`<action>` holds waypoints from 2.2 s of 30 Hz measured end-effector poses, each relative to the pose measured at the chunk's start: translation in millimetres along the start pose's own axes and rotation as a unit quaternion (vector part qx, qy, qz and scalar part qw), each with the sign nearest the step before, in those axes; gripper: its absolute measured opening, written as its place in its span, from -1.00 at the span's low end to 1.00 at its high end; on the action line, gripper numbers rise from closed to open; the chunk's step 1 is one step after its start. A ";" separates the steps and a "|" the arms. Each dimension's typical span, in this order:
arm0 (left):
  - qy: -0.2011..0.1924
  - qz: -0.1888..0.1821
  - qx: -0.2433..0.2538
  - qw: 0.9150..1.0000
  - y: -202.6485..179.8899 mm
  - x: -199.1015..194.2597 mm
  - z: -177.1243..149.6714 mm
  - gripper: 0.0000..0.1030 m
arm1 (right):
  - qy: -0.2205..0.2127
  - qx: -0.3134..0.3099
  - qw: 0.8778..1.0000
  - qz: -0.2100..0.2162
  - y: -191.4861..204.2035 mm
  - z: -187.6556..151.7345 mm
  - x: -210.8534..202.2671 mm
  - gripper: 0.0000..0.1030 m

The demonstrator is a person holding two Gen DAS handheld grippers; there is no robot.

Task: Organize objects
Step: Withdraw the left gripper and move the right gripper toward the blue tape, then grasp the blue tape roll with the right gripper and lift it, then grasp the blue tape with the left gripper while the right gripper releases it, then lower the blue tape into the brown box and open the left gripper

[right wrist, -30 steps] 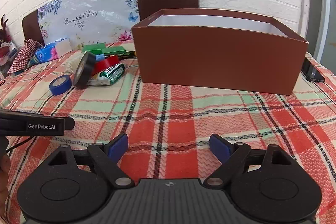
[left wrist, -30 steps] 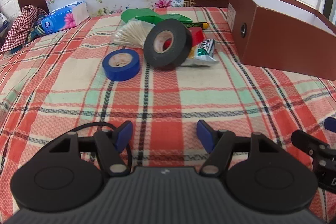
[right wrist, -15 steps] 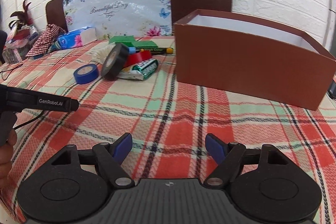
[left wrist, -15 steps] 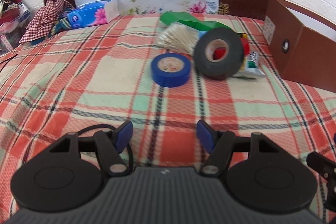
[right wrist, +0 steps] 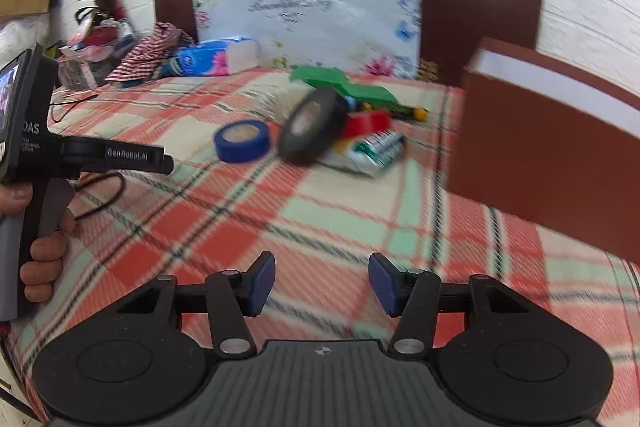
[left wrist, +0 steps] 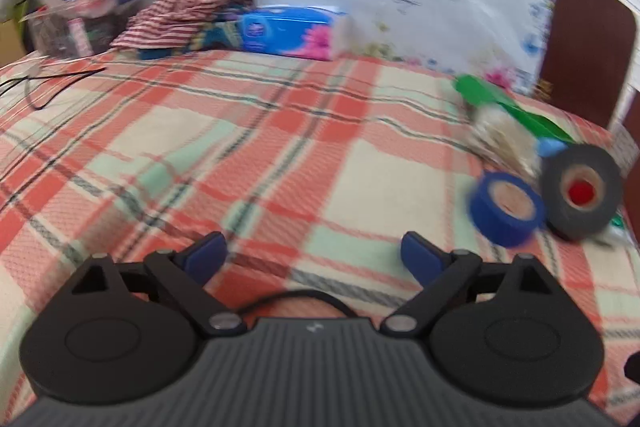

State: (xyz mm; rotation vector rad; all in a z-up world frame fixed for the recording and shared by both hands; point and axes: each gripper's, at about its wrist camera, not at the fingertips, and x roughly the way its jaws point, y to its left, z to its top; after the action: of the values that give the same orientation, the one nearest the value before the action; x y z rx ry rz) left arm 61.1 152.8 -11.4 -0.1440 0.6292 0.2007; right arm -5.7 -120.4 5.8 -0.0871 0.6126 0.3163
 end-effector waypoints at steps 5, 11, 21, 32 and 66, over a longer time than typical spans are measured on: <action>-0.023 -0.001 -0.034 0.999 10.6 0.2 0.2 0.86 | -0.011 -0.029 0.999 0.026 25.8 26.2 31.9 0.01; -0.040 -0.019 -0.074 0.996 19.6 -2.0 -2.8 0.86 | -0.020 -0.057 0.997 0.037 52.8 53.4 76.3 0.01; -0.041 -0.013 -0.076 0.996 18.0 2.1 -1.2 0.87 | -0.013 -0.054 0.998 0.039 59.3 74.6 119.0 0.09; -0.029 0.009 0.009 0.999 -16.3 -9.0 -4.5 0.75 | -0.001 -0.019 0.997 -0.075 -46.8 -25.1 -17.5 0.09; 0.042 -0.349 0.270 0.896 -360.3 -138.0 22.1 -0.47 | -0.185 0.051 0.968 -0.164 -146.8 -12.8 -91.1 0.08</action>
State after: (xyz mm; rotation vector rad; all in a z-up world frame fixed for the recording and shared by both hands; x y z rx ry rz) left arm 47.3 -212.3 114.7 0.1649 0.6607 -0.6808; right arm -36.5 -286.0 46.2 -0.0283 0.2360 -0.0223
